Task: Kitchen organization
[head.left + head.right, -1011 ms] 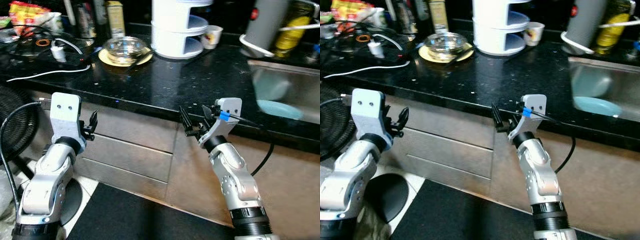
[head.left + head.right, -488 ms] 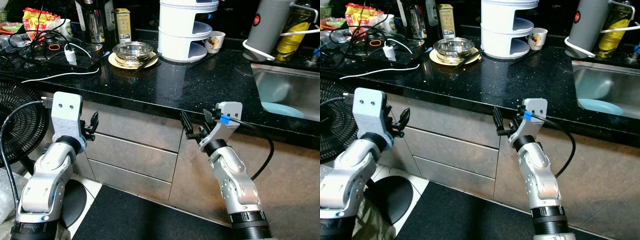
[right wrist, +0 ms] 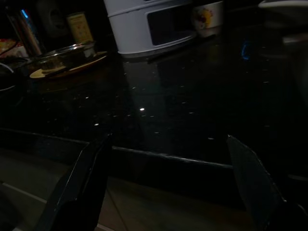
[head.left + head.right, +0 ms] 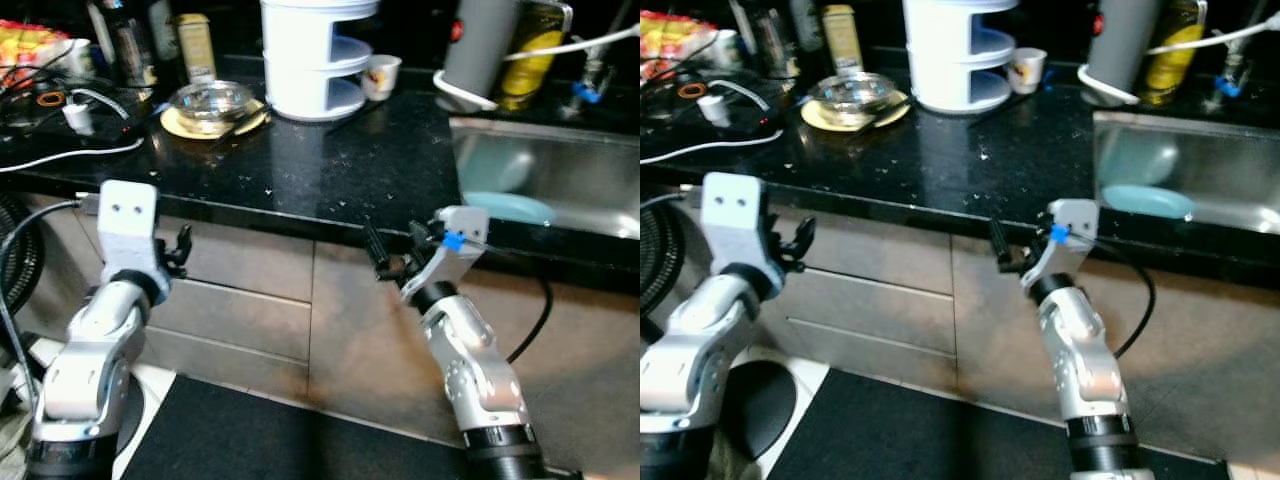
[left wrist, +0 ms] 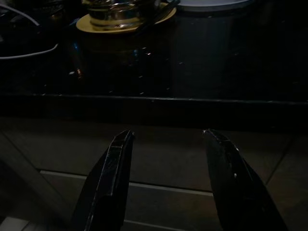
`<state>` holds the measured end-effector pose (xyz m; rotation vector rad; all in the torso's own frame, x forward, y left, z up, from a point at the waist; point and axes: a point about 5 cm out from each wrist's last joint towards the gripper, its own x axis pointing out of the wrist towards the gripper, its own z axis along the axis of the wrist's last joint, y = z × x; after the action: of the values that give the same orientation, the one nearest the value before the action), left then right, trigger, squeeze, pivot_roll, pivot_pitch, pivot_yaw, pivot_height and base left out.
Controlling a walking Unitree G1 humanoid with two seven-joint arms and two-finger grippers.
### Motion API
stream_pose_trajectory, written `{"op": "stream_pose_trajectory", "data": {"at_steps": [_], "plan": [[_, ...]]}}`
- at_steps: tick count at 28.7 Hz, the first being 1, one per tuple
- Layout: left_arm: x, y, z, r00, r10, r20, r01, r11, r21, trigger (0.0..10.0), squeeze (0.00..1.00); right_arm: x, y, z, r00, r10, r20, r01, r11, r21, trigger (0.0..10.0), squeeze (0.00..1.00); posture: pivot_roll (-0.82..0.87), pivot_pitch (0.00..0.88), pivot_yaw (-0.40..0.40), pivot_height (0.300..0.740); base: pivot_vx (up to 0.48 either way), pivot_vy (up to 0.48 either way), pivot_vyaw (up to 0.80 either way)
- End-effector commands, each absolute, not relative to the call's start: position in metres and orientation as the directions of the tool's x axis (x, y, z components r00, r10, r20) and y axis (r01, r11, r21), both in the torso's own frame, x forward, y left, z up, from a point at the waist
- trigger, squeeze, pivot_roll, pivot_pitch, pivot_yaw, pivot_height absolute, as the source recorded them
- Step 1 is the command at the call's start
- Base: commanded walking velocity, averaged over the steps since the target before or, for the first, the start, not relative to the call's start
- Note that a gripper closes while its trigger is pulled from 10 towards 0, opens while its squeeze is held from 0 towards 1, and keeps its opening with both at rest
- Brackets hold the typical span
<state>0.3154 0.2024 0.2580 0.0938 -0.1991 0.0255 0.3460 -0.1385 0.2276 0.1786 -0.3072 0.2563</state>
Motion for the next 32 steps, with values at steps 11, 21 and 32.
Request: {"op": "stream_pose_trajectory", "data": {"at_steps": [11,21,32], "plan": [[0.312,0.21,0.255,0.982,0.043,0.186,-0.058,0.995,0.078,10.0,0.0,0.344,-0.133,0.223,0.924,0.231,0.304,-0.286,0.946,0.151,10.0,0.0,0.06,0.193,-0.018,0.74,0.0,0.0,0.0],[0.313,0.217,0.261,0.978,0.06,0.202,-0.08,0.993,0.092,10.0,0.0,0.346,-0.134,0.235,0.909,0.229,0.349,-0.303,0.937,0.174,10.0,0.0,0.06,0.188,-0.023,0.74,0.0,0.0,0.0],[0.312,0.208,0.259,0.98,0.02,0.198,-0.038,0.995,0.091,10.0,0.0,0.349,-0.143,0.237,0.917,0.173,0.359,-0.242,0.957,0.158,10.0,0.0,0.06,0.19,-0.023,0.74,0.0,0.0,0.0]]}}
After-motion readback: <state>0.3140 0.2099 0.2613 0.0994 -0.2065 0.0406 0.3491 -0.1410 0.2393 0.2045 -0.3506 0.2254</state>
